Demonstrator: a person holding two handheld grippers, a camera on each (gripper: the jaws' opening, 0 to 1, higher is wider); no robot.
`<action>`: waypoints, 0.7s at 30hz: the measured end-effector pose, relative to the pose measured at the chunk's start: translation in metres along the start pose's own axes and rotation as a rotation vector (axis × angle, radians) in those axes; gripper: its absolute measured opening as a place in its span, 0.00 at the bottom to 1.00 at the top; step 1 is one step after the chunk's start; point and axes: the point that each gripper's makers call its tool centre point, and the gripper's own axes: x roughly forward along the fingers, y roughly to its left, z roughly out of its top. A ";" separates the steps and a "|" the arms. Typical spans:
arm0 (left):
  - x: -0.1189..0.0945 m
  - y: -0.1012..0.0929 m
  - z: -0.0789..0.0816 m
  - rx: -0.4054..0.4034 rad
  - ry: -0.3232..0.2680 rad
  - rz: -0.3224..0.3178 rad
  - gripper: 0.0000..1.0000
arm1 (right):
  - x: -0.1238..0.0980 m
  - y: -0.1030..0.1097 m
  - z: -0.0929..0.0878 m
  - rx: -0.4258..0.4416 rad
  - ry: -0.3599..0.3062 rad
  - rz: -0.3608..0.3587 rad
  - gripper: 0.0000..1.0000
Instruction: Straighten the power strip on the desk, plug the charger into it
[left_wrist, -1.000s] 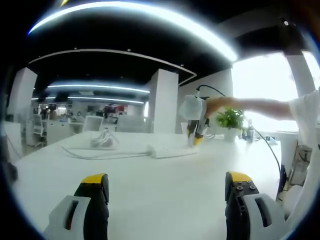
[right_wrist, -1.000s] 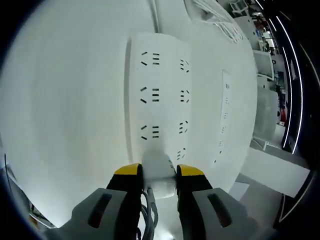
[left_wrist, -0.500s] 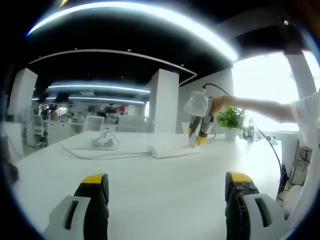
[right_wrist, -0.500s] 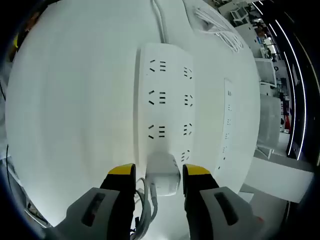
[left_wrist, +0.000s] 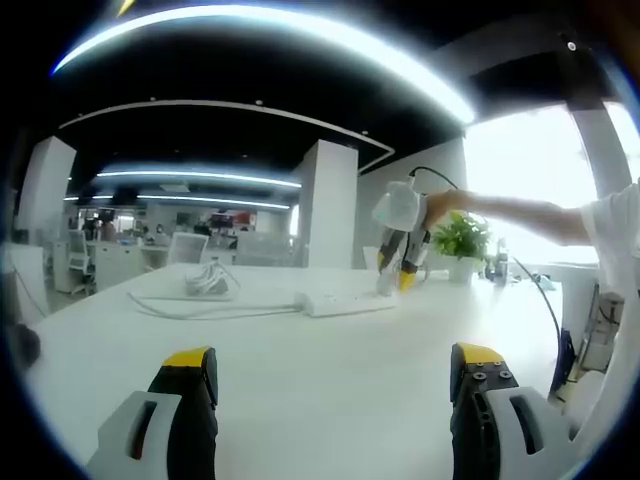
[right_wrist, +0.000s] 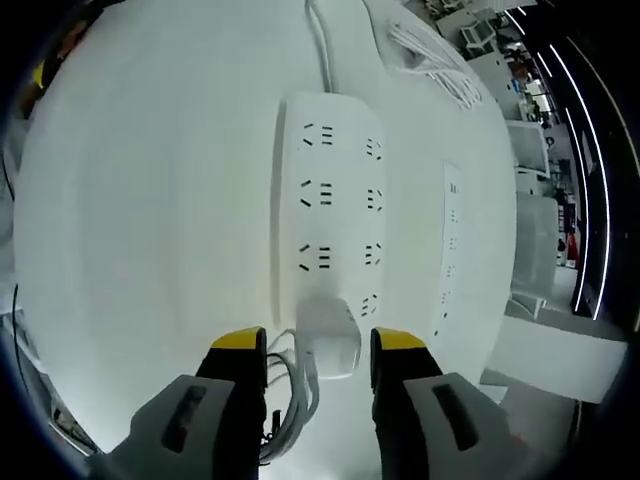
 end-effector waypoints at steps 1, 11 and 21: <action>0.000 0.000 0.000 -0.001 0.000 0.002 0.99 | 0.000 0.000 0.001 0.030 -0.008 0.005 0.30; 0.004 0.002 -0.001 -0.002 0.000 0.001 0.99 | 0.001 -0.005 0.001 0.055 -0.018 -0.008 0.25; 0.009 -0.004 -0.002 -0.004 0.001 -0.011 0.99 | 0.004 -0.003 0.004 0.002 0.008 0.055 0.24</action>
